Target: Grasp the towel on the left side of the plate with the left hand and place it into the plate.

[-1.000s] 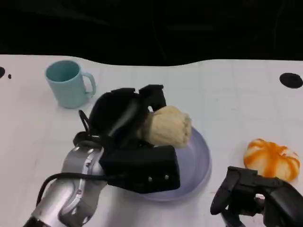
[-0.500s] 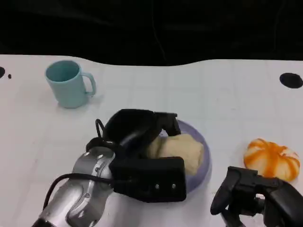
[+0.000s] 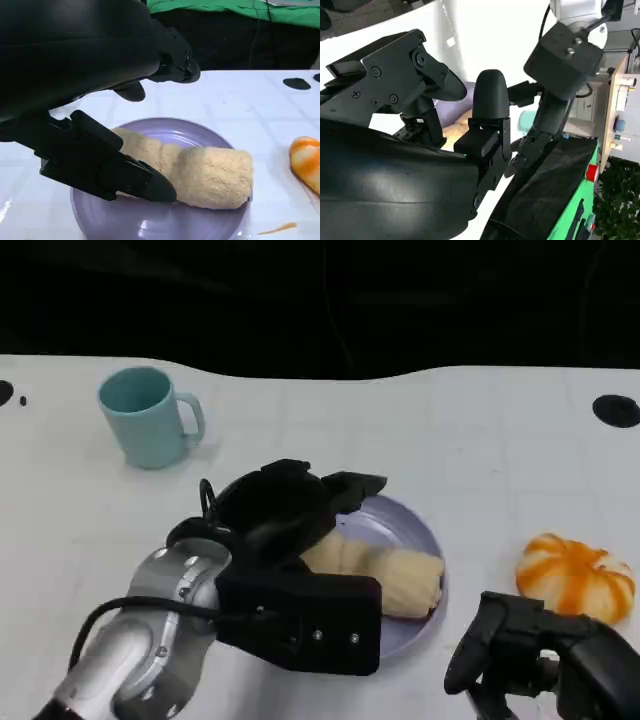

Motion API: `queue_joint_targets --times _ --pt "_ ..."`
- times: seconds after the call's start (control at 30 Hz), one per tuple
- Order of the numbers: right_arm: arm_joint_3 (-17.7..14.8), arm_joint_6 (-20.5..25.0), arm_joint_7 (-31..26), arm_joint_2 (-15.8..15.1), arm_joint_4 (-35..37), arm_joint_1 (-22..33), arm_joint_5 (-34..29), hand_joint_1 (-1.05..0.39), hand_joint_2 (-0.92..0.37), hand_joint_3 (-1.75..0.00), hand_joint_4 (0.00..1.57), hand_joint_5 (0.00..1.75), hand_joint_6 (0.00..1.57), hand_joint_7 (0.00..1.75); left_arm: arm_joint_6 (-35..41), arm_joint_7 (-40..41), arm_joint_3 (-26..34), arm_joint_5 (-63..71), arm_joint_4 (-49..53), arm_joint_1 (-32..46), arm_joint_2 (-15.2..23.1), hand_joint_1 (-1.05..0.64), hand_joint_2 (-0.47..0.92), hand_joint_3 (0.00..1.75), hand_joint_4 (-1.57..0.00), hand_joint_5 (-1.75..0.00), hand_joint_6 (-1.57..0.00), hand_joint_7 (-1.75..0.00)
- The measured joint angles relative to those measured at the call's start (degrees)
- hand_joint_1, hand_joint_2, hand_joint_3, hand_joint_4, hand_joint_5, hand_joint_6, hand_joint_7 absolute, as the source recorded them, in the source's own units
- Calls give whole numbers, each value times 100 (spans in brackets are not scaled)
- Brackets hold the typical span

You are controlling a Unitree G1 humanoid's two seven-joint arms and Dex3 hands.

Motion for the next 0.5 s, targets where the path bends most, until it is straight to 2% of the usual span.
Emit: queue_joint_targets --times 0.27,0.43,0.5 --pt "0 -1 -1 -2 9 -20 -16 -12 -58 -106 76 166 69 136 262 -478 568 -498 -948 337 284 -69 92 9 -6 -71 -23 -4" --pt "-2 -10 3 -3 28 -28 -19 -12 -58 -105 76 166 69 135 362 -667 1104 -1132 -1497 726 428 -51 92 14 -20 -73 -33 -7" --pt "-2 -11 5 -3 34 -34 -19 -12 -58 -105 76 167 70 134 400 -702 1348 -1545 -1685 904 429 -43 92 17 -30 -72 -39 -8"
